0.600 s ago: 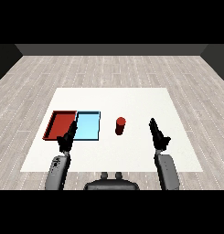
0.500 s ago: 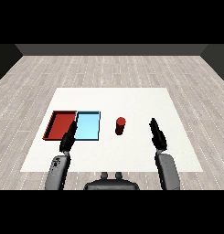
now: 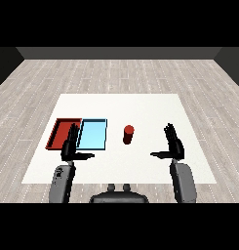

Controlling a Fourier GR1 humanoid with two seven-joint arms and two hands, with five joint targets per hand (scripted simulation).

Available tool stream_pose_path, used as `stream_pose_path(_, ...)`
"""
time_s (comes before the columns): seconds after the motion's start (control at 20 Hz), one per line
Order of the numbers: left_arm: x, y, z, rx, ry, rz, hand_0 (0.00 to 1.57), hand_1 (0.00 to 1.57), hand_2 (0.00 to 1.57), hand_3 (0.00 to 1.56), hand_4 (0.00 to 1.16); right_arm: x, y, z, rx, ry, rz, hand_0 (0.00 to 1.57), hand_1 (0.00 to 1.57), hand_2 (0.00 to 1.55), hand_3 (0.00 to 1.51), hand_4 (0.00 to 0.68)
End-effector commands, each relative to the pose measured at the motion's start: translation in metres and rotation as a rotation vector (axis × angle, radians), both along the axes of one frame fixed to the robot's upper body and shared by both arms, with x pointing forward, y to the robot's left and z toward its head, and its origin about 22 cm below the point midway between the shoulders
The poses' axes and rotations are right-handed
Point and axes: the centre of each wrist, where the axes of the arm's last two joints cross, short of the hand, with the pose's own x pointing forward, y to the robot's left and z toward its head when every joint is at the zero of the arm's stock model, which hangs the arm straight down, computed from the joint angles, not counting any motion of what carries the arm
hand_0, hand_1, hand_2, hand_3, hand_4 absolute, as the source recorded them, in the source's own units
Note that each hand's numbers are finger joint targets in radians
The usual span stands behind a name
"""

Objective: Pick the red can and put it in the red box

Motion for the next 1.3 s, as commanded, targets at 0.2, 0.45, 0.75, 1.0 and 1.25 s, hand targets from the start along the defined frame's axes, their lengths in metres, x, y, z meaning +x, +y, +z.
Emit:
stream_pose_path(0.2, 0.005, 0.002, -0.009, -0.033, -0.128, -0.022, 0.0, 0.0, 0.0, 0.0, 0.0, 0.005, -0.015, -0.02, 0.038, -0.089, 0.02, 0.0, 0.0, 0.0, 0.0, 0.0)
stream_pose_path(0.45, 0.002, 0.003, -0.021, -0.048, -0.116, -0.022, 0.0, 0.0, 0.0, 0.0, 0.0, -0.003, 0.001, -0.015, 0.013, -0.081, 0.041, 0.0, 0.0, 0.0, 0.0, 0.0)
stream_pose_path(0.75, -0.01, 0.009, -0.031, -0.051, -0.125, -0.018, 0.0, 0.0, 0.0, 0.0, 0.0, 0.027, 0.0, -0.022, 0.019, -0.058, 0.053, 0.0, 0.0, 0.0, 0.0, 0.0)
stream_pose_path(1.0, -0.015, 0.01, -0.015, -0.072, -0.126, -0.012, 0.0, 0.0, 0.0, 0.0, 0.0, 0.032, 0.013, -0.014, 0.043, -0.036, 0.065, 0.0, 0.0, 0.0, 0.0, 0.0)
stream_pose_path(1.25, 0.014, 0.012, -0.011, -0.075, -0.141, -0.024, 0.0, 0.0, 0.0, 0.0, 0.0, 0.034, 0.014, -0.029, 0.045, -0.005, 0.083, 0.0, 0.0, 0.0, 0.0, 0.0)
